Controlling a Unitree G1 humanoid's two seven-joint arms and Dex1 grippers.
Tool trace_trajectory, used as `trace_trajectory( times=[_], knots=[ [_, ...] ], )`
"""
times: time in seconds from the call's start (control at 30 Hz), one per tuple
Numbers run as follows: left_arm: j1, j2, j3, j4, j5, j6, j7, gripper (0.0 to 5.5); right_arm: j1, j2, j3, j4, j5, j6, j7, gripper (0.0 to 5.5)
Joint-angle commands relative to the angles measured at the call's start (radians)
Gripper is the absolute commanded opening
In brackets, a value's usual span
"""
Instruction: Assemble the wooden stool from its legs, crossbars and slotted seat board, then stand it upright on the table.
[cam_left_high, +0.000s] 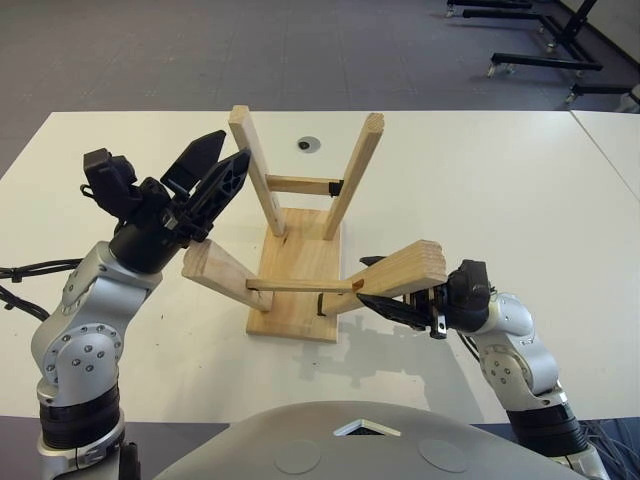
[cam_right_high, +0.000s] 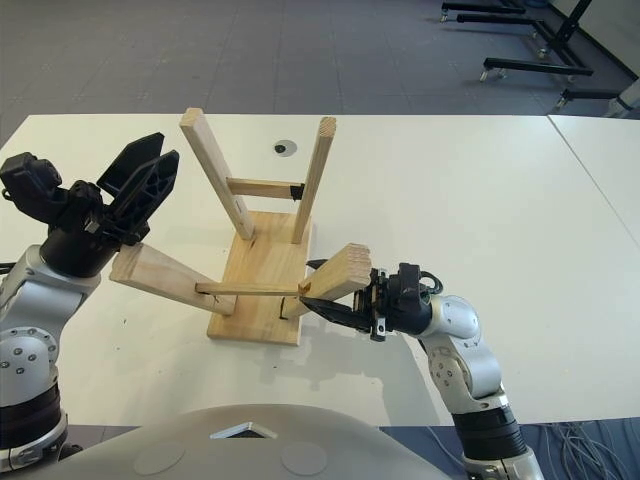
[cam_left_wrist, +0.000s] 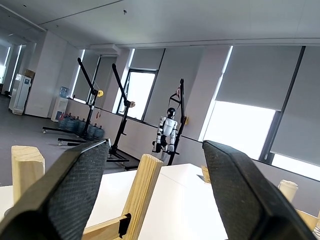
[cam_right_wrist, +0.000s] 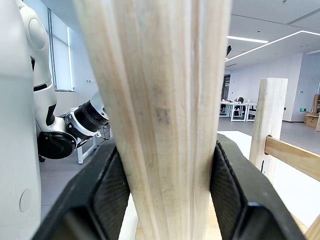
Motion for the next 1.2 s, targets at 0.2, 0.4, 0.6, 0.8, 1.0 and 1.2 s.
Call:
trace_trajectory(
  times=[0.2,0.4,0.6,0.8,1.0,1.2],
  knots=[
    [0.009,0.013,-0.028,0.011,0.033,0.014,0.009,3.4,-0.001,0.002,0.039,0.016,-0.054,0.001,0.004,2.07],
    [0.004,0.014,-0.032,0.009,0.035,0.014,0.012,3.4,-0.002,0.01,0.073,0.004,-0.068,-0.011,-0.002,2.07],
    [0.005,0.02,-0.032,0.011,0.034,0.014,0.01,3.4,0.006,0.021,0.09,0.036,-0.083,-0.039,0.0,2.07],
    [0.001,0.027,-0.031,0.022,0.033,0.015,0.004,3.4,0.019,0.025,0.096,0.093,-0.1,-0.078,0.01,2.07],
    [0.001,0.032,-0.033,0.027,0.035,0.017,-0.004,3.4,0.023,0.028,0.104,0.122,-0.101,-0.107,0.013,2.07],
    [-0.006,0.036,-0.039,0.031,0.039,0.018,-0.01,3.4,0.01,0.045,0.114,0.125,-0.101,-0.114,0.001,2.06]
  ],
)
